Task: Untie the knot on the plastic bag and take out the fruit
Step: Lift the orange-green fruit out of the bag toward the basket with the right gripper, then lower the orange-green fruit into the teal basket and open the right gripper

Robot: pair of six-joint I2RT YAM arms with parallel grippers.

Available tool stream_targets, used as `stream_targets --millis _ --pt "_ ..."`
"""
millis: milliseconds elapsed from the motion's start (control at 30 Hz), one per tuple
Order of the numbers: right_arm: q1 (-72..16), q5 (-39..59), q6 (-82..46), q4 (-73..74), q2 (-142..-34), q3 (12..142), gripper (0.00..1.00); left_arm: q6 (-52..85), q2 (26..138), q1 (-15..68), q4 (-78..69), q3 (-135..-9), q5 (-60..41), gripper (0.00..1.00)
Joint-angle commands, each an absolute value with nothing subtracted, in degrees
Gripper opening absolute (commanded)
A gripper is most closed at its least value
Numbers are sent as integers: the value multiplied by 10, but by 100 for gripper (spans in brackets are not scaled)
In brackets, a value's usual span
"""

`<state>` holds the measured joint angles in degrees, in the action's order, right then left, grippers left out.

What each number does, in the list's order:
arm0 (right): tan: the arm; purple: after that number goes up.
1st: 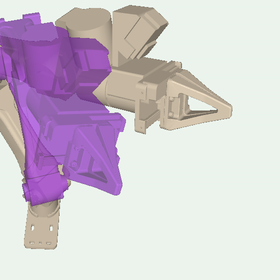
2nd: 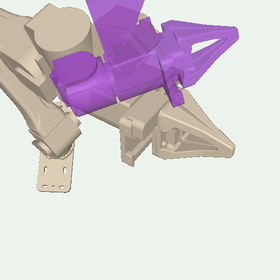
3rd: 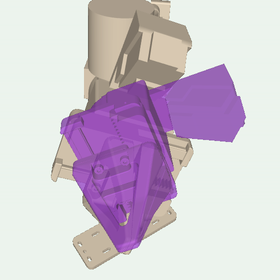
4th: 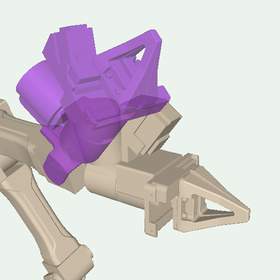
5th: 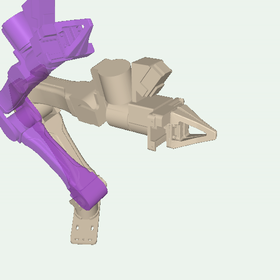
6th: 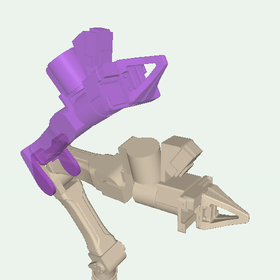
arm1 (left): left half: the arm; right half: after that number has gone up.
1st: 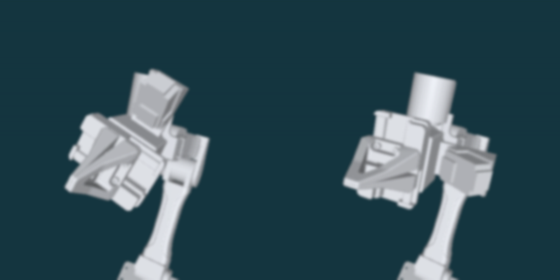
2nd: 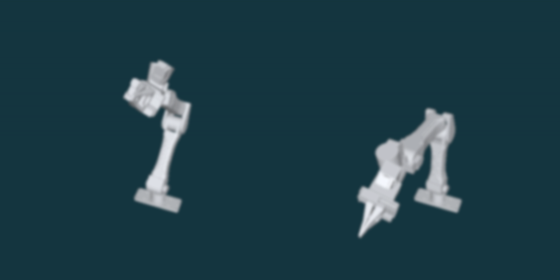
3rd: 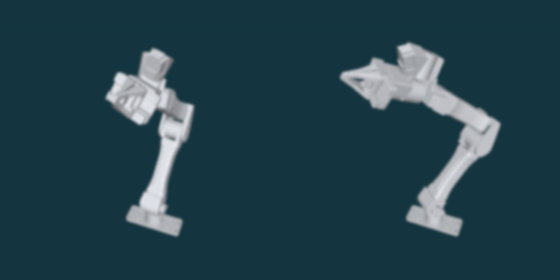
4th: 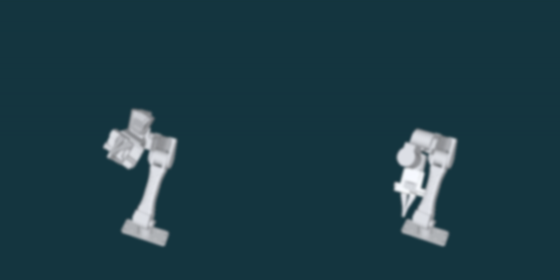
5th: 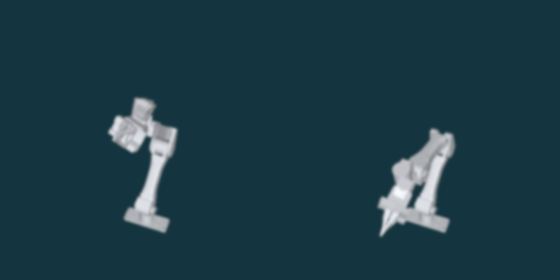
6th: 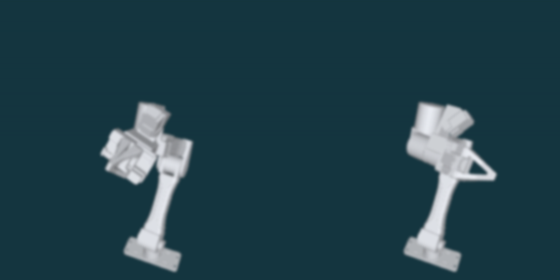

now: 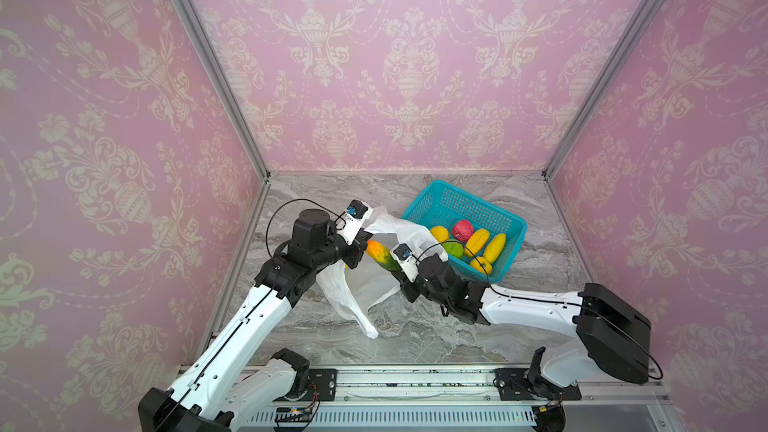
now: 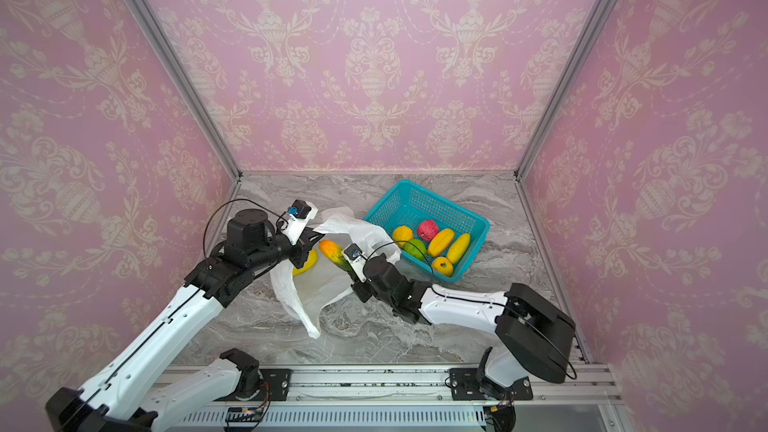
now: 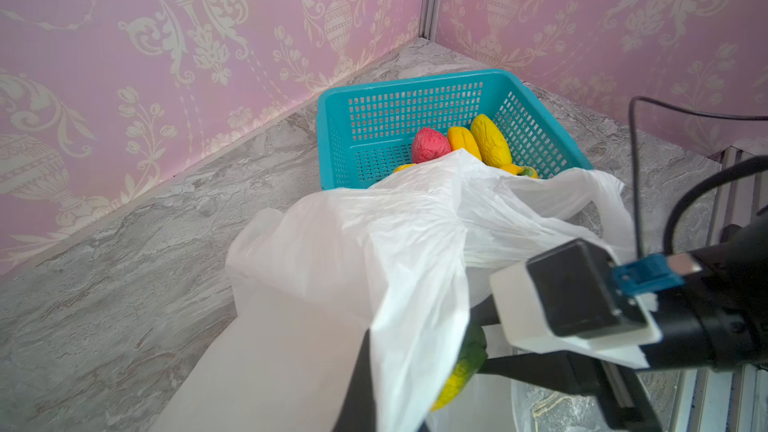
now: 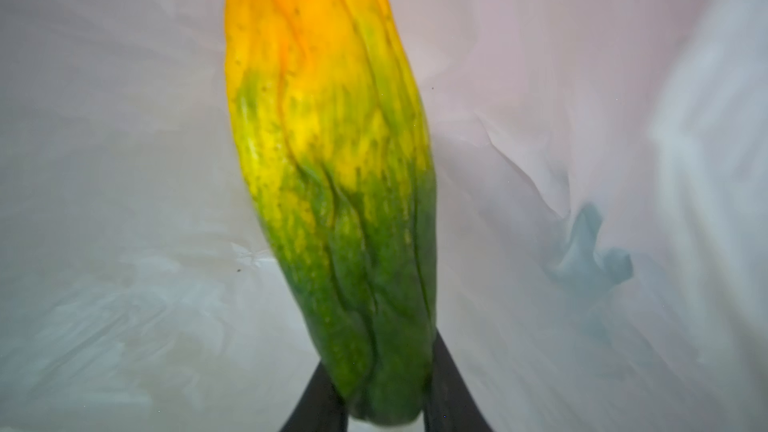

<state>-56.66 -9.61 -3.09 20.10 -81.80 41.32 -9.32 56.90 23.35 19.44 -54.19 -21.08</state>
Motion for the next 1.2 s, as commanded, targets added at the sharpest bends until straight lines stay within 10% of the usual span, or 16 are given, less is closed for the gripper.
stream_targets --millis 0,600,1167 --pt "-570 -48 -21 260 -743 362 21 -101 563 229 209 -541 -193 0" --pt "-483 -149 -129 329 -436 174 18 -101 569 229 214 -543 -187 0" --pt "-176 -19 -402 185 -713 304 15 -101 566 229 214 -542 -189 0"
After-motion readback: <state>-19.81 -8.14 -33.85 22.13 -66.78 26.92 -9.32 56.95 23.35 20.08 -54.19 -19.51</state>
